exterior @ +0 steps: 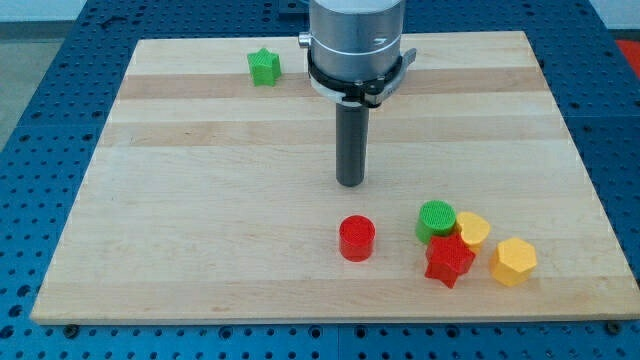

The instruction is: Move your arm closer to the red circle

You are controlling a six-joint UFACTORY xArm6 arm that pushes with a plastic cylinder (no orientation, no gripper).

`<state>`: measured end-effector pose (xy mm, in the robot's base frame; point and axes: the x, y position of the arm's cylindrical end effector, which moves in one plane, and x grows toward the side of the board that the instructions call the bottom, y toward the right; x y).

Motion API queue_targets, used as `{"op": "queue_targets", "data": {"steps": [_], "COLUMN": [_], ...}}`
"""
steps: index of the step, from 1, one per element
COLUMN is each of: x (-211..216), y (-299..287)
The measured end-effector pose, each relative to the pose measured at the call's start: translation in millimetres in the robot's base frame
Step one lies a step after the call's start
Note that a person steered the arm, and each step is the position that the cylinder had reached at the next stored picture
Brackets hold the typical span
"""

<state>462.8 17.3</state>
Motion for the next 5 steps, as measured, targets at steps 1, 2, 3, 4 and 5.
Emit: {"op": "queue_targets", "data": {"steps": [1, 2, 3, 4, 5], "x": [0, 20, 37, 35, 33], "y": [-2, -22, -14, -16, -13]}}
